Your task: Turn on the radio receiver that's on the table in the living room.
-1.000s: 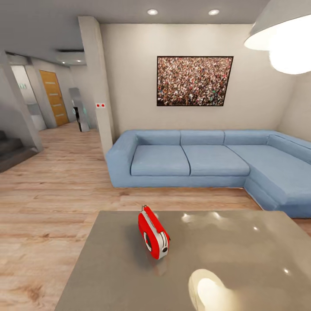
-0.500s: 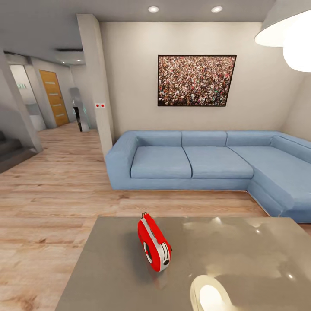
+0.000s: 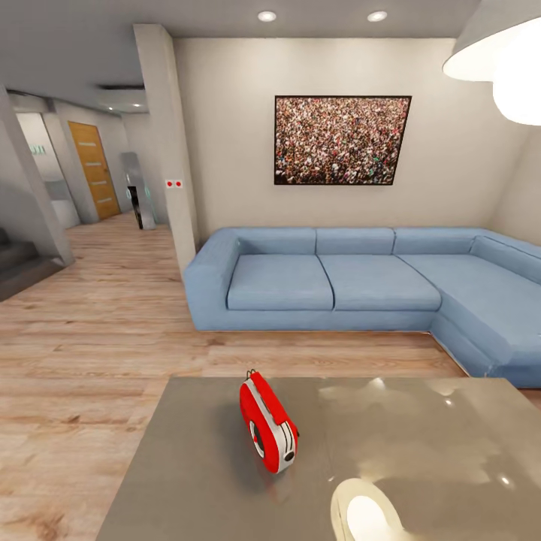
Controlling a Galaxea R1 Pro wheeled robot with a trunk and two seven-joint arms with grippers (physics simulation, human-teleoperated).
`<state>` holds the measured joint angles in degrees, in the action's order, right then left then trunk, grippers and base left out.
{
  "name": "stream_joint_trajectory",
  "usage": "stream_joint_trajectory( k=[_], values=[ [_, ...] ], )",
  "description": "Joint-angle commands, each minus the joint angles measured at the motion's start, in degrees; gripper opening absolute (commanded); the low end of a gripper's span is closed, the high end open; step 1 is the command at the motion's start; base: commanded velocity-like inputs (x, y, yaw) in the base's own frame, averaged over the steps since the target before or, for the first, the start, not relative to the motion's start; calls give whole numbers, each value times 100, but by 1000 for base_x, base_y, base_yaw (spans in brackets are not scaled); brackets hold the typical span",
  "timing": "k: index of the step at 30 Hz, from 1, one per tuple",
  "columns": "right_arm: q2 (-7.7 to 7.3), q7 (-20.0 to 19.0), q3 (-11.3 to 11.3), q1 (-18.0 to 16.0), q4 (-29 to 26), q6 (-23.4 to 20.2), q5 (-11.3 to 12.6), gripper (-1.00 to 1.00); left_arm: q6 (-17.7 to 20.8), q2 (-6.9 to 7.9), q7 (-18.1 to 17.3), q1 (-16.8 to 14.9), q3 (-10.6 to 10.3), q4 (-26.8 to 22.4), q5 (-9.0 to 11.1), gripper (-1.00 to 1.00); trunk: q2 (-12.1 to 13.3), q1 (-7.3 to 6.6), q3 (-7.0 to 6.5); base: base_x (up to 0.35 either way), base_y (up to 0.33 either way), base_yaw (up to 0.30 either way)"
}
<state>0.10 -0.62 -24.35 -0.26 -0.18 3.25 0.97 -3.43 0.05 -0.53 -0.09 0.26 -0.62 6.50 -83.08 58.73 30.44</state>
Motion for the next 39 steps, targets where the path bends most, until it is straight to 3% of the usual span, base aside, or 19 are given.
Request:
stream_joint_trajectory(
  k=[1, 39],
  values=[
    [0, 0, 0, 0, 0, 0, 0, 100, 0, -5, -2, 0, 0, 0, 0, 100, 0, 0, 0, 0, 0, 0],
    [1, -6, 7, 0, 0, -21, 7, 100, 3, 4, -1, 0, 0, 0, 0, 100, 1524, -835, -675, 0, 0, 0]
  ],
)
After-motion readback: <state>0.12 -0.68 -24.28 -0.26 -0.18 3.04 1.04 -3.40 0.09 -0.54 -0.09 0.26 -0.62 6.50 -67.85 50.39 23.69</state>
